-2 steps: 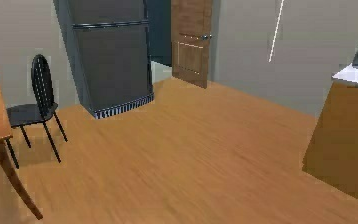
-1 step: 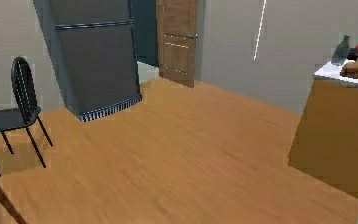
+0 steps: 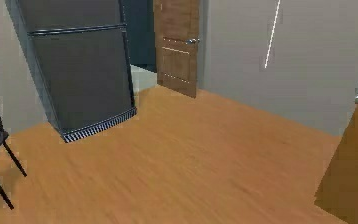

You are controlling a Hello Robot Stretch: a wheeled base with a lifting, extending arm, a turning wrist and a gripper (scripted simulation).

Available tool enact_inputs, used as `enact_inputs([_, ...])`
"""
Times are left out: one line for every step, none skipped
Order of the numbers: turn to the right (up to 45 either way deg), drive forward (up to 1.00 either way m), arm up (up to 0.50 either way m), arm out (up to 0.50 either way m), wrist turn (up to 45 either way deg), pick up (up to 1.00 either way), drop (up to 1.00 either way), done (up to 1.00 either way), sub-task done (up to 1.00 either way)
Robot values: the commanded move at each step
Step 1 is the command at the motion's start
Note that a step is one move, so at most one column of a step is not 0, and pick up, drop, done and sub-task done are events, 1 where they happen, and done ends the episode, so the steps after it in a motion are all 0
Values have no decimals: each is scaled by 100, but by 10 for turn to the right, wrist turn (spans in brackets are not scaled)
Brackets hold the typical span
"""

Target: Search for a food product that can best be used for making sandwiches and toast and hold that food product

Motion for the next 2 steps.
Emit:
enact_inputs([420, 0, 0, 0, 0, 0, 0, 0, 0])
enact_inputs([0, 75, 0, 0, 0, 0, 0, 0, 0])
